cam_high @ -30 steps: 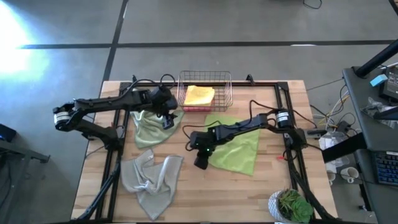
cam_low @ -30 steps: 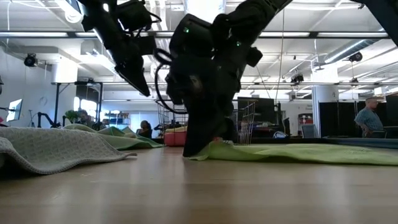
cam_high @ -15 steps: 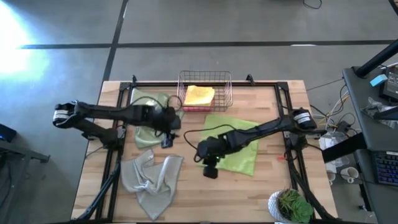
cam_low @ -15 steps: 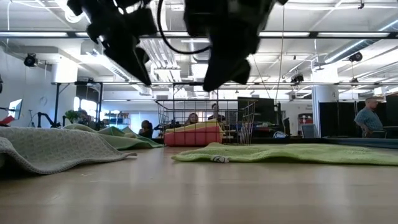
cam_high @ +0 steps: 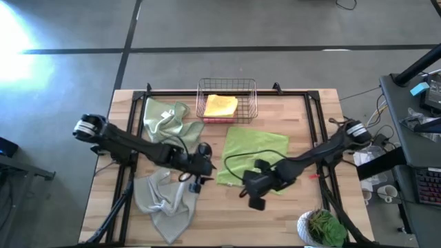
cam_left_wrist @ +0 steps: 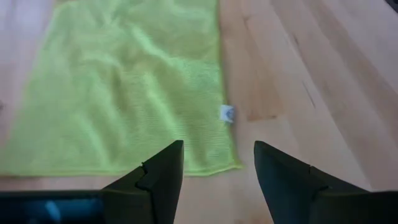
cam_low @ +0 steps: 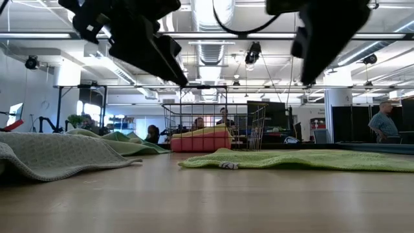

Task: Fold microfiber towels
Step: Fold the green microfiber cloth

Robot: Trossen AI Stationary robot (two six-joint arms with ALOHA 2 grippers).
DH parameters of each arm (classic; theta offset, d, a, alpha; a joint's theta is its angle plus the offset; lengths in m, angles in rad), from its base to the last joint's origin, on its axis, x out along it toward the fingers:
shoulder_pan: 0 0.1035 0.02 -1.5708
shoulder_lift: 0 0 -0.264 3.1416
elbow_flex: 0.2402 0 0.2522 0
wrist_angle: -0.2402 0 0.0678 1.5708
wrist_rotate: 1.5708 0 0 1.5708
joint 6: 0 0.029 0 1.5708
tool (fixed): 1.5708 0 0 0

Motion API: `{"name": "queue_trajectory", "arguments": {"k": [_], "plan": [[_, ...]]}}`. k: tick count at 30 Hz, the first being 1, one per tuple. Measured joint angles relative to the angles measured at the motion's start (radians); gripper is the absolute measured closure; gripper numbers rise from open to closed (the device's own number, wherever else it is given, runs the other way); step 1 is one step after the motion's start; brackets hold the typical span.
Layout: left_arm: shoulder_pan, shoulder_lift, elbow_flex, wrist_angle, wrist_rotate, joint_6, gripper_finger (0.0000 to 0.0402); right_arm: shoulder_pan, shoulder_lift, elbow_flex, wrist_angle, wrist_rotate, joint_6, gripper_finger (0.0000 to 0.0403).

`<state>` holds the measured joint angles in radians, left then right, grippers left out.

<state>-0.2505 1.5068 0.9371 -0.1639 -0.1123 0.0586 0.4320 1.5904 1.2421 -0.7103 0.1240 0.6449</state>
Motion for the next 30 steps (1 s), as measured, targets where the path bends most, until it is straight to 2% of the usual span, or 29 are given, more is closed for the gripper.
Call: {"name": "queue_trajectory", "arguments": {"k": [4, 11, 20, 27, 30], "plan": [[-0.020, 0.094, 0.006, 0.079, -0.001, 0.001, 0.0221, 0.032, -0.063, -0.078, 0.007, 0.019, 0.099, 0.0394], [-0.026, 0.240, 0.038, 0.098, -0.001, 0.001, 0.0221, 0.062, -0.117, -0.180, 0.088, 0.037, 0.221, 0.0394], [-0.025, 0.344, 0.038, 0.155, -0.005, 0.001, 0.0221, 0.077, -0.115, -0.231, 0.173, 0.035, 0.239, 0.0394], [-0.025, 0.398, 0.043, 0.218, -0.099, -0.001, 0.0221, 0.081, -0.115, -0.233, 0.174, 0.035, 0.246, 0.0394], [-0.024, 0.414, 0.043, 0.234, -0.107, -0.004, 0.0225, 0.089, -0.115, -0.233, 0.169, 0.029, 0.248, 0.0394]]}}
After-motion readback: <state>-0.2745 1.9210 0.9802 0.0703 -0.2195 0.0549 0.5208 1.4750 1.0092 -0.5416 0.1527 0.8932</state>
